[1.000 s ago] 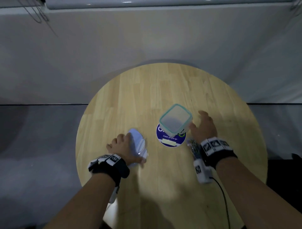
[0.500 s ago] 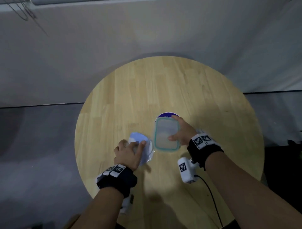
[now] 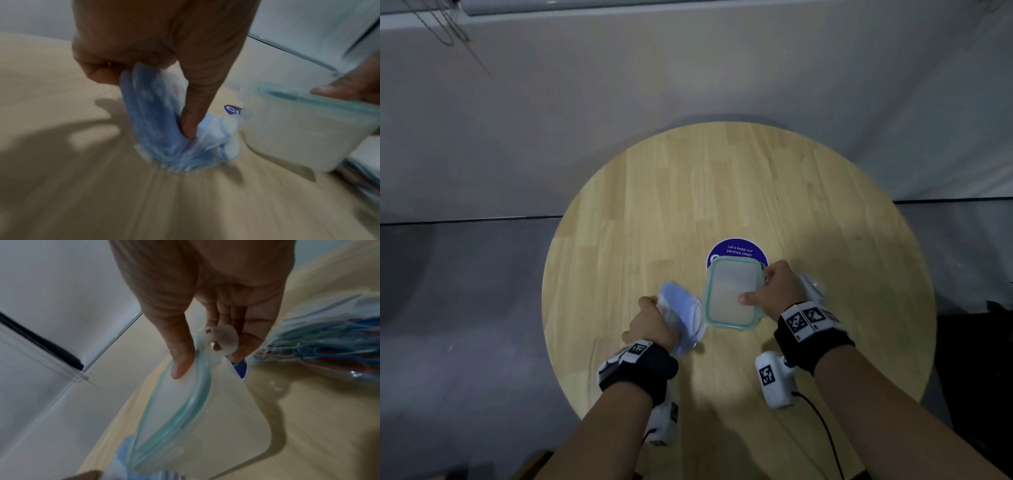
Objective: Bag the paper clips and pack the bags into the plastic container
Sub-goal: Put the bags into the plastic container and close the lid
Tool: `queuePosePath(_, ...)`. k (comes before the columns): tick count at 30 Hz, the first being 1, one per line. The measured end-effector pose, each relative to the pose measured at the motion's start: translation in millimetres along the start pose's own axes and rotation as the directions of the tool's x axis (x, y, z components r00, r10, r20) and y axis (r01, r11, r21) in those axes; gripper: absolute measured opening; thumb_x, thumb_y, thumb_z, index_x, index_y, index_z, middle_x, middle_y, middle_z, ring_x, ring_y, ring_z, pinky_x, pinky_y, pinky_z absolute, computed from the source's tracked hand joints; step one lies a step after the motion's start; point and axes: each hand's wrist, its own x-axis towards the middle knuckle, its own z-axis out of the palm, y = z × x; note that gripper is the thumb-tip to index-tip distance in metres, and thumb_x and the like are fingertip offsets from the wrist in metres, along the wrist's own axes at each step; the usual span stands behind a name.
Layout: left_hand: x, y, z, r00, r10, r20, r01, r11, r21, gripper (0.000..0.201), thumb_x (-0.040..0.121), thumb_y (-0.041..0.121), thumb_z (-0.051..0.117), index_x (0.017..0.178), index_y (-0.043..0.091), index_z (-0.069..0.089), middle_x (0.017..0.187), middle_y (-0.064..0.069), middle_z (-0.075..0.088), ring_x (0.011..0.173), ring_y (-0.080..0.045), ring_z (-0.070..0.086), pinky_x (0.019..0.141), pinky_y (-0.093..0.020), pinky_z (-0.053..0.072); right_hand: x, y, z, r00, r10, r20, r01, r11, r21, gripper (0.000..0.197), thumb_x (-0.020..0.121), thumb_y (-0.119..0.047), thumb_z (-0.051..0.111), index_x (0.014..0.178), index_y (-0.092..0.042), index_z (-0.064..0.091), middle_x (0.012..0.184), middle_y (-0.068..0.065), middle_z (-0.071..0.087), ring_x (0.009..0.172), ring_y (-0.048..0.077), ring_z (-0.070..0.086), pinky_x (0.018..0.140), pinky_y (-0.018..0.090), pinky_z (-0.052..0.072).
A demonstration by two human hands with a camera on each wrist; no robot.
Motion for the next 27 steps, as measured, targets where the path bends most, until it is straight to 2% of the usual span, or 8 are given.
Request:
queuePosePath(3, -2.4, -2.9, -0.6, 0.999, 0.012, 0.039, -0.01, 0.998, -0.067, 0.037, 0.076, 0.032, 0.065, 0.1, 0.02, 0.04, 0.077, 0.002, 0.054, 0.084, -0.03, 0.059, 0.085, -0.041, 0.046, 5.9, 5.1, -3.3, 0.997, 0.069, 0.041, -0.07, 0.997, 0.033, 0.054, 0.047, -0.016, 0.09, 0.078, -0.016, 0.046, 0.081, 0.001, 0.058, 0.074, 0.022, 0.057, 0.067, 0.037, 0.052)
queuePosePath(8, -3.3, -9.8, -13.6, 0.993, 0.119, 0.008, -0.105, 0.898, -0.427, 0.024, 0.078, 0.033, 0.057, 0.078, 0.009, 0.057, 0.073, -0.008, 0.058, 0.075, -0.029, 0.055, 0.063, -0.032, 0.041, 8.3, 14.1, -8.2, 0.999, 0.035, 0.018, -0.035, 0.999, 0.002, 0.057, 0.051, -0.013, 0.089, 0.092, -0.012, 0.049, 0.084, 0.0, 0.056, 0.083, 0.024, 0.057, 0.072, 0.036, 0.05)
queuePosePath(12, -10.0, -1.4, -30.4, 0.94, 0.129, 0.315, 0.209, 0.509, -0.835, 0.024, 0.083, 0.026, 0.049, 0.065, 0.011, 0.054, 0.063, -0.012, 0.055, 0.052, -0.024, 0.053, 0.048, -0.025, 0.042, 6.5, 16.9, -10.0, 0.987, 0.028, 0.157, -0.023, 0.999, -0.031, 0.05, 0.051, -0.013, 0.087, 0.088, -0.02, 0.053, 0.082, -0.003, 0.056, 0.085, 0.026, 0.059, 0.076, 0.042, 0.055)
queuePosePath(14, -16.7, 12.1, -28.5, 0.868, 0.249, 0.429, 0.315, 0.393, -0.864, 0.025, 0.09, 0.016, 0.045, 0.083, 0.004, 0.065, 0.072, -0.012, 0.07, 0.061, -0.024, 0.067, 0.061, -0.029, 0.052, 5.5, 18.3, -7.1, 0.975, 0.05, 0.215, -0.05, 0.999, -0.006, 0.045, 0.054, -0.008, 0.084, 0.083, -0.023, 0.053, 0.083, -0.001, 0.058, 0.086, 0.027, 0.06, 0.078, 0.045, 0.056)
queuePosePath(16, -21.4, 25.4, -21.3, 0.837, 0.328, 0.439, 0.233, 0.512, -0.827, 0.017, 0.083, 0.014, 0.059, 0.09, 0.003, 0.07, 0.084, -0.015, 0.073, 0.072, -0.027, 0.069, 0.072, -0.034, 0.055, 5.2, 20.6, -2.2, 0.979, 0.037, 0.2, -0.037, 0.999, -0.003, 0.032, 0.066, -0.005, 0.075, 0.086, -0.018, 0.054, 0.079, -0.001, 0.059, 0.082, 0.024, 0.059, 0.073, 0.034, 0.052)
queuePosePath(19, -23.3, 35.3, -12.1, 0.868, 0.344, 0.359, 0.026, 0.688, -0.725, 0.017, 0.078, 0.006, 0.072, 0.063, 0.013, 0.067, 0.054, -0.003, 0.062, 0.045, -0.016, 0.053, 0.048, -0.021, 0.043, 1.8, 19.5, -0.6, 0.991, 0.021, 0.129, -0.001, 0.989, -0.151, 0.006, 0.083, -0.018, 0.06, 0.084, -0.016, 0.055, 0.072, -0.005, 0.058, 0.076, 0.02, 0.058, 0.064, 0.023, 0.04)
queuePosePath(23, -25.2, 39.8, -5.8, 0.895, 0.357, 0.268, -0.09, 0.732, -0.675, 0.014, 0.075, 0.003, 0.075, 0.067, 0.002, 0.063, 0.056, -0.01, 0.057, 0.044, -0.018, 0.048, 0.046, -0.022, 0.039, -0.4, 19.4, -1.1, 0.994, 0.05, 0.094, -0.033, 0.984, -0.177, 0.01, 0.084, -0.015, 0.052, 0.074, -0.017, 0.051, 0.069, -0.002, 0.056, 0.071, 0.02, 0.054, 0.061, 0.023, 0.037)
queuePosePath(27, -28.2, 39.2, -7.2, 0.915, 0.359, 0.186, -0.167, 0.755, -0.634, 0.022, 0.076, 0.011, 0.076, 0.062, 0.008, 0.058, 0.059, -0.009, 0.053, 0.052, -0.019, 0.045, 0.049, -0.022, 0.038, -8.2, 10.0, -5.6, 0.995, -0.039, 0.092, 0.054, 0.985, -0.165, 0.013, 0.086, -0.019, 0.055, 0.095, -0.013, 0.048, 0.081, 0.0, 0.054, 0.081, 0.022, 0.052, 0.071, 0.027, 0.037)
